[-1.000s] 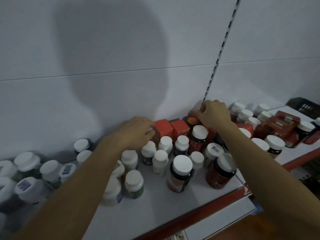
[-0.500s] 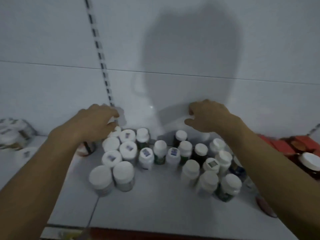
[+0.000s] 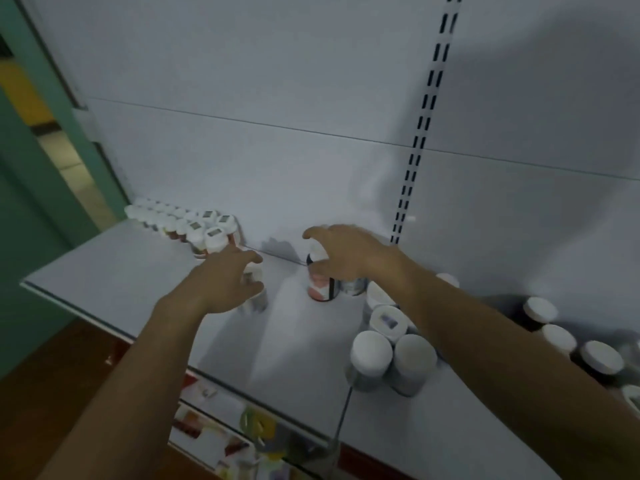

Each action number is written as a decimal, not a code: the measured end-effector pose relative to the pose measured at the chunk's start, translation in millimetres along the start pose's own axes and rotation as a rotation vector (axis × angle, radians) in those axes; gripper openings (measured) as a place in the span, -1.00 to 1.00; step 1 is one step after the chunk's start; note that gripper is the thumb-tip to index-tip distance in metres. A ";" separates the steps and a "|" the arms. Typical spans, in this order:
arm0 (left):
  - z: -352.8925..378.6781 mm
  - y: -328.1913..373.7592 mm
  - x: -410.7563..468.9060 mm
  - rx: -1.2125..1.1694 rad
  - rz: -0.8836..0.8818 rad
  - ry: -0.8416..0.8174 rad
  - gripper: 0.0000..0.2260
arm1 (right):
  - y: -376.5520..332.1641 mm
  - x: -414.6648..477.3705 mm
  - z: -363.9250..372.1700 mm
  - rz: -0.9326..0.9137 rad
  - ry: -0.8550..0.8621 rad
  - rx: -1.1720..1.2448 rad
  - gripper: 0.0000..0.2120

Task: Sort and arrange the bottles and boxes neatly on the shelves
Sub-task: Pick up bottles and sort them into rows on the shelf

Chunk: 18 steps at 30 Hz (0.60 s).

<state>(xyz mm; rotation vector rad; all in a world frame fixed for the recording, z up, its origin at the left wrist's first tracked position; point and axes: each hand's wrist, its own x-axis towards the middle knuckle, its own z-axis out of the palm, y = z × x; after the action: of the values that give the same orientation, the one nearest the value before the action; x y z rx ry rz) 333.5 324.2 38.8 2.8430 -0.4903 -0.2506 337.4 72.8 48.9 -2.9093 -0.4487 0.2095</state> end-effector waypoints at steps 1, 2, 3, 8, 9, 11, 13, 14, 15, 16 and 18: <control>7.0 -3.4 -0.9 -0.031 -0.005 -0.025 -0.51 | -1.0 4.9 7.1 -0.002 -0.010 -0.015 -0.42; 15.1 -5.5 -1.5 -0.065 -0.006 -0.039 -0.52 | -1.5 7.7 12.4 -0.006 0.005 -0.017 -0.47; 23.6 -7.2 -2.0 -0.100 -0.005 -0.030 -0.55 | -1.5 8.6 15.4 -0.010 0.032 0.000 -0.52; 44.6 4.0 1.5 -0.218 0.074 0.037 -0.64 | 12.7 -17.7 0.3 0.029 0.324 0.254 -0.64; 47.0 11.3 3.6 -0.237 0.105 0.025 -0.62 | 18.9 -28.6 -6.6 0.052 0.401 0.304 -0.65; 49.6 31.6 7.8 -0.256 0.158 0.014 -0.59 | 32.9 -56.2 -20.9 0.109 0.550 0.320 -0.66; 43.8 57.6 13.3 -0.266 0.254 0.021 -0.58 | 49.6 -90.0 -34.0 0.171 0.684 0.322 -0.69; 37.4 73.0 16.5 -0.272 0.322 0.043 -0.58 | 58.8 -108.8 -40.0 0.203 0.736 0.319 -0.69; 29.1 90.1 19.5 -0.288 0.389 0.070 -0.57 | 68.4 -128.3 -45.1 0.236 0.774 0.304 -0.69; 20.6 108.3 21.8 -0.313 0.450 0.092 -0.57 | 78.6 -148.3 -49.5 0.272 0.796 0.282 -0.69; 7.2 149.2 26.0 -0.352 0.565 0.110 -0.56 | 98.0 -190.1 -57.9 0.368 0.834 0.238 -0.68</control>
<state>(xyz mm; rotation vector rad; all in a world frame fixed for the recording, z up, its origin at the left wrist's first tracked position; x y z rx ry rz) 310.4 177.3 68.6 2.2545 -1.0714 -0.0619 195.4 -87.5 105.7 -2.5072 0.2329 -0.8111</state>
